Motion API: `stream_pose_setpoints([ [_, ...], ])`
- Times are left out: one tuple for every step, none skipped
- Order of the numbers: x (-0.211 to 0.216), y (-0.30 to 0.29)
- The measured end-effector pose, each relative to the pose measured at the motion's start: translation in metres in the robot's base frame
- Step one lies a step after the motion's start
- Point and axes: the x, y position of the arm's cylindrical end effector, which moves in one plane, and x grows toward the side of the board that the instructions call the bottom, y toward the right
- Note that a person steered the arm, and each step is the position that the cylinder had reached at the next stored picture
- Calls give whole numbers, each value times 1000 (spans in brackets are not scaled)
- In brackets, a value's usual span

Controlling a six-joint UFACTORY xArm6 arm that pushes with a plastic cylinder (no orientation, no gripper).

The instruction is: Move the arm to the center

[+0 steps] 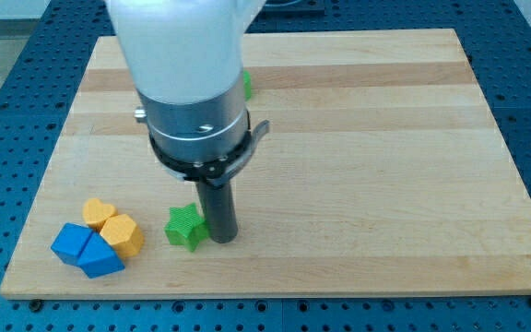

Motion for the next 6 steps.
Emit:
stream_pose_setpoints([
  [0,-21],
  [0,-28],
  [0,-28],
  [-21,-9],
  [-70,30],
  [-126,58],
])
